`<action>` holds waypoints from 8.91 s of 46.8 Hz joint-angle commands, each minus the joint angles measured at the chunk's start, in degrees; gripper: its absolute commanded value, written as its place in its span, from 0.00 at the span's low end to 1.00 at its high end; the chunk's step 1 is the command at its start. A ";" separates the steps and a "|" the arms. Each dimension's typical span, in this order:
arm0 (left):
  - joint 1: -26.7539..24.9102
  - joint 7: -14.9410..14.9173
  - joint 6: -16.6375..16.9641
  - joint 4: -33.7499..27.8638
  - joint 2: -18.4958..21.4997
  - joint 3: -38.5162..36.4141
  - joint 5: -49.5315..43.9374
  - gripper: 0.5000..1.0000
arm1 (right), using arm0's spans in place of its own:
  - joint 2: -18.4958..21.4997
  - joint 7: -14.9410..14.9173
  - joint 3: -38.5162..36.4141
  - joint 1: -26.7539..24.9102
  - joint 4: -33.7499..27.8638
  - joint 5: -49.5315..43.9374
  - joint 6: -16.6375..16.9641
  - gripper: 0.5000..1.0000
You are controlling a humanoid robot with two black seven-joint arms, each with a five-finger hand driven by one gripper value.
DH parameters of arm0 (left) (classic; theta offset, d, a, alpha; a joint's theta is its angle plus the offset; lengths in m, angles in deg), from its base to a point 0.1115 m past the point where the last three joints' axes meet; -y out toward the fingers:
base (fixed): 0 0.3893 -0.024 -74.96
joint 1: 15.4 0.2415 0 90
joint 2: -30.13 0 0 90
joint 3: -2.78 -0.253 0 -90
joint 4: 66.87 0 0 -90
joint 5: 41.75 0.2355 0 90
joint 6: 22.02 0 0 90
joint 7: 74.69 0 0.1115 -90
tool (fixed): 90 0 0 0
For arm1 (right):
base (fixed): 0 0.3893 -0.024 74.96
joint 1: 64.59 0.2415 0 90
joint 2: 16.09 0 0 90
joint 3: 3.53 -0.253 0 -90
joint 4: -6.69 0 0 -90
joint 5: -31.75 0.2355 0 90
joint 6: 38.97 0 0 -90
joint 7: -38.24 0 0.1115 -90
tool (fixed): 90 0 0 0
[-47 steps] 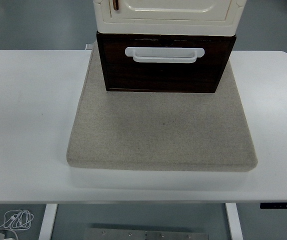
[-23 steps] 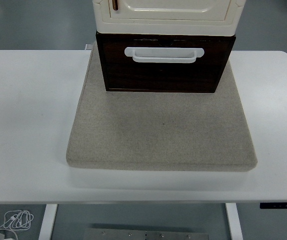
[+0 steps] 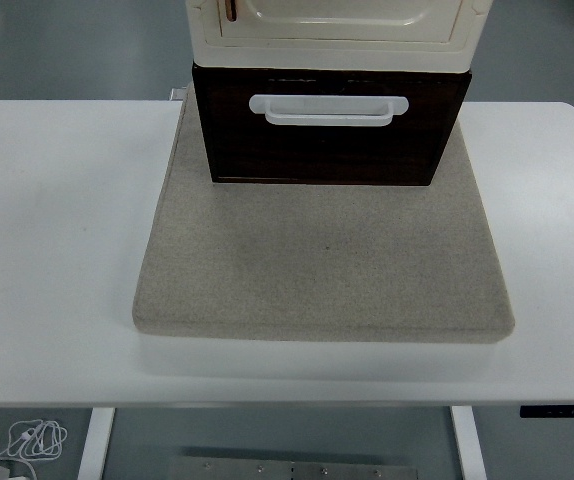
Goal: Open the drawer under the combination cabinet
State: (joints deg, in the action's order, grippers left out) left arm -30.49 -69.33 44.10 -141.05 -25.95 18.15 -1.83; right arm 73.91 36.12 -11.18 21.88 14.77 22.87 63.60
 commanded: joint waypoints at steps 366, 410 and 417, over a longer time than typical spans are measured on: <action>-2.31 -33.23 -11.12 16.44 -22.49 -27.06 -19.98 1.00 | 0.00 0.00 0.00 -0.08 0.00 0.00 0.00 0.85; -2.13 -33.05 -11.12 16.44 -22.23 -16.61 -20.24 1.00 | 0.00 0.00 0.00 -0.08 0.00 0.00 0.00 0.85; -0.82 -32.52 -11.12 16.44 -22.14 -7.57 -19.54 1.00 | 0.00 0.00 0.00 0.01 0.00 0.00 0.00 0.85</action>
State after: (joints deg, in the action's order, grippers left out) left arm -31.77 -102.01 32.97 -124.56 -48.15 6.43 -21.89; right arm 73.91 36.12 -11.18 21.85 14.80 22.87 63.60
